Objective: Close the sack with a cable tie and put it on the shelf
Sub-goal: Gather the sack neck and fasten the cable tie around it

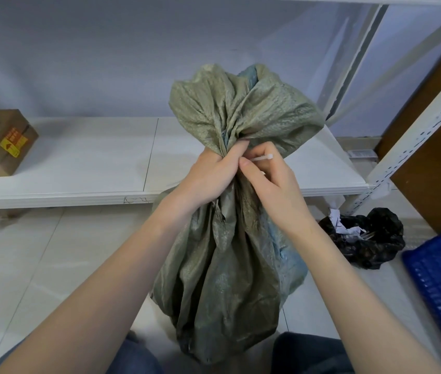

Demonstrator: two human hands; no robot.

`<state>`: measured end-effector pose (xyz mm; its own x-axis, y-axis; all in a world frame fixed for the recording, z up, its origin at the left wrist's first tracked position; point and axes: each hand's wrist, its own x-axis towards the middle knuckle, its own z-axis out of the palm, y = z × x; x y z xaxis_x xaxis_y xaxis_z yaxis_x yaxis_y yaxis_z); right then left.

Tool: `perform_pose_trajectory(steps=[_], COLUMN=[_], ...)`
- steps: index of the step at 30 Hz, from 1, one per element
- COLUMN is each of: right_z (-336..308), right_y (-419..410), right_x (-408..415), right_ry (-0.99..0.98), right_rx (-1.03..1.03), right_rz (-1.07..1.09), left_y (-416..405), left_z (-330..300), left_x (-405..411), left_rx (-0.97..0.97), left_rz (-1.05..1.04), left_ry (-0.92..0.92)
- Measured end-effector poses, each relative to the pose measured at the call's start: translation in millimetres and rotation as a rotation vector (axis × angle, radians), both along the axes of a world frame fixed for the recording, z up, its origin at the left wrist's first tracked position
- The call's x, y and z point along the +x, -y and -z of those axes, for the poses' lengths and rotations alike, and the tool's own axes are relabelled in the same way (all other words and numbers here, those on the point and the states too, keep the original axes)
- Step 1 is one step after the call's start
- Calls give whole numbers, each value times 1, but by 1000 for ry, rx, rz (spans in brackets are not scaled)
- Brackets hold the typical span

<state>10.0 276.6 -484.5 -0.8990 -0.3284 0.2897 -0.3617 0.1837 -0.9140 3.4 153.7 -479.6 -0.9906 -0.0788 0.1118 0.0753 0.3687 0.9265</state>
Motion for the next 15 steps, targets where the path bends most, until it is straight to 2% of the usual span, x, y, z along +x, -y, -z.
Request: perform_pose_trajectory(steps=[6,10,15], right_z=[3,5,2], right_y=[4,5,5], right_x=[1,0,-2], right_ry=[-71,-106,-151], right_rx=[118,140,141], right_rz=[-12,49,118], left_y=[4,4,2], left_z=[-5,-8,-19], left_x=[1,2,8], left_rx=[125,60,-85], left_rz=[83,92,85], left_ry=[128,147,50])
